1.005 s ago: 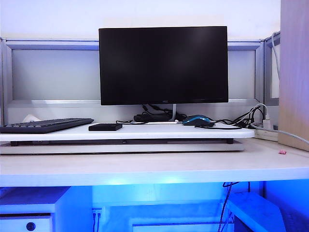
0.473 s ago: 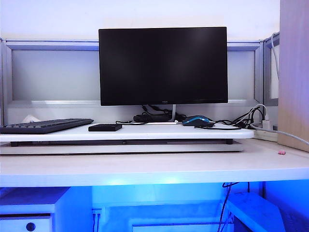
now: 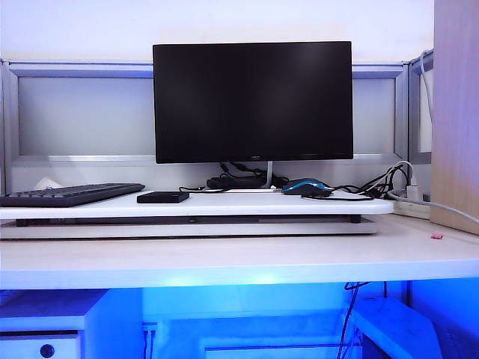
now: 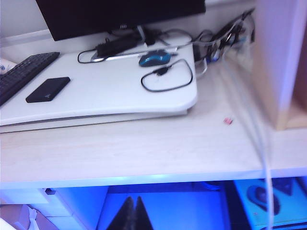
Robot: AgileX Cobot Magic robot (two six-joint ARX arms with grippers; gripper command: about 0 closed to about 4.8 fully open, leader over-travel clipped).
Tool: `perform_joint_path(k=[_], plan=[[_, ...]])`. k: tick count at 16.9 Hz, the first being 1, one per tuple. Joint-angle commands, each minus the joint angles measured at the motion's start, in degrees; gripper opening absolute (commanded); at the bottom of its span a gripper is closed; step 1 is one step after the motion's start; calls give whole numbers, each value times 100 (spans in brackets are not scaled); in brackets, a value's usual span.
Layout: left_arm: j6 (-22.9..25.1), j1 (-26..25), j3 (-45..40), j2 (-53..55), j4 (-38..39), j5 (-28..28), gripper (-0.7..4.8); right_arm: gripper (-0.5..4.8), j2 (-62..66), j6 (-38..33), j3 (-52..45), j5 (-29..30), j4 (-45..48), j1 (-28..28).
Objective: Unplug the data cable of the portable hard drive.
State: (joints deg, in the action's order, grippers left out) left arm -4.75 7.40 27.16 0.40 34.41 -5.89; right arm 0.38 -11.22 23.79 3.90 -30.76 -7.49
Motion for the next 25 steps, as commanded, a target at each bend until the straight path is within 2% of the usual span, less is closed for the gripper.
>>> perform_joint_path(k=[1, 3, 5, 6, 8, 10, 14, 17, 18, 19, 20, 21, 22, 25], plan=[[-260, -2, -455, -13, -1032, 184, -6, -1, -24, -94, -505, -70, 1032, -2], [-535, -2, -1058, -15, -1325, 184, -6, -1, -26, -92, -848, -70, 1263, -4], [-531, -2, -1429, -15, -1622, 184, -6, -1, -26, -79, -1062, -79, 1316, -4], [-529, -2, -1764, -15, -2120, 210, -6, -1, -26, -81, -1274, -70, 1469, -4], [-505, -2, -2037, -15, -2638, 219, -6, -1, -28, -79, -1478, -76, 1709, -4], [-437, -4, -2275, -15, -2868, 229, -6, -1, -28, -76, -1690, -76, 1926, -4], [-433, 0, -2651, -15, -2855, 164, -6, -1, -28, -76, -2083, -76, 1947, -4], [-415, -2, -2677, -17, -2437, 328, -6, -1, -31, -76, -2192, -83, 1947, -4], [-286, -2, -2677, -13, -2380, 376, -6, -1, -31, -76, -2234, -103, 1947, -2], [39, -7, -2677, -15, -2347, 719, -6, -1, 2, -66, -2304, -555, 1947, 11], [118, -7, -2677, -15, -2352, 743, -6, -1, 4, -28, -2306, -551, 1947, 15], [540, -247, -2677, -15, -2376, 916, -6, -1, 7, 138, -2306, -588, 1947, 466], [487, -463, -2677, -15, -2376, 905, -6, -1, 7, 136, -2306, -476, 1947, 667], [389, -916, -2677, -17, -2382, 319, -6, -1, 4, 140, -2306, 120, 1989, 1093]])
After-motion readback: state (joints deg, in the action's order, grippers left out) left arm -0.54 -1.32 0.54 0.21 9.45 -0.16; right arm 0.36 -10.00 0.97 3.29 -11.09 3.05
